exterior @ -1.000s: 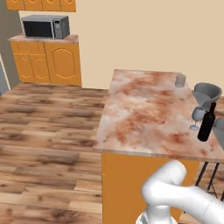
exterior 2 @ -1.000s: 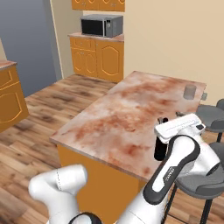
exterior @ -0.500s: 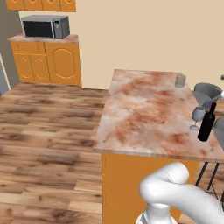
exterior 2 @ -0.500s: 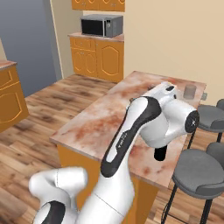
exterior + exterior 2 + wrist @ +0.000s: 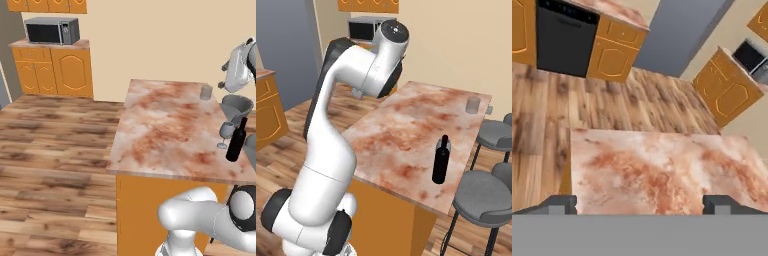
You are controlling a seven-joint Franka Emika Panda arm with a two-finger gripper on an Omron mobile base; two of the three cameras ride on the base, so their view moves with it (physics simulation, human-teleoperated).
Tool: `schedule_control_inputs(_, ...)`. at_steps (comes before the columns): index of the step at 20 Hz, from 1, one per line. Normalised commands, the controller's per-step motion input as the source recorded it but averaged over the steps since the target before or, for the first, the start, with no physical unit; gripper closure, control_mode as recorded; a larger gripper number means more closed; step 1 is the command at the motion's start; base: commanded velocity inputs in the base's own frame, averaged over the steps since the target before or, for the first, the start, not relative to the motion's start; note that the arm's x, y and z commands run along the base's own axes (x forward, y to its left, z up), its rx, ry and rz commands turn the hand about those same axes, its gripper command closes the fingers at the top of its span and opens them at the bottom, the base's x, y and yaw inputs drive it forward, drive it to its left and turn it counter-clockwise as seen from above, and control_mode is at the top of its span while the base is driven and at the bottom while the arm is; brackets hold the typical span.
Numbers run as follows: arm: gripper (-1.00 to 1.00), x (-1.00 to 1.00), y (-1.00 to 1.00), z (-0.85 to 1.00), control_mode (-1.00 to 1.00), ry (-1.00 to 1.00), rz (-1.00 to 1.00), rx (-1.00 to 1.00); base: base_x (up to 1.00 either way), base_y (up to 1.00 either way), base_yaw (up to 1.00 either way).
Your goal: There is a wine glass and glass cup on the dining counter. Place the wine bottle next to the wine glass and the juice bottle next to the glass cup.
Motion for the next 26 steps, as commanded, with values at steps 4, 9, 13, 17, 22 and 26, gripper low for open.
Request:
schedule_control_inputs(4,-1.0,0.18,1.0,-0.14,-1.0,0.42,0.2,-0.53,0.0,0.0,0.0)
schedule_control_inputs(9,-1.0,0.33,0.72,-0.92,-1.0,0.35,0.32,-0.55,0.0,0.0,0.0)
schedule_control_inputs(13,-1.0,0.02,0.3,-0.76,-1.0,0.22,0.37,-0.43,0.0,0.0,0.0)
schedule_control_inputs(17,-1.0,-0.36,0.01,-0.53,-1.0,0.02,0.36,-0.28,0.0,0.0,0.0)
schedule_control_inputs(22,-1.0,-0.47,0.0,-0.56,-1.0,0.0,0.35,-0.1,0.0,0.0,0.0)
schedule_control_inputs(26,-1.0,-0.01,0.0,-0.55,-1.0,0.01,0.32,-0.02,0.0,0.0,0.0)
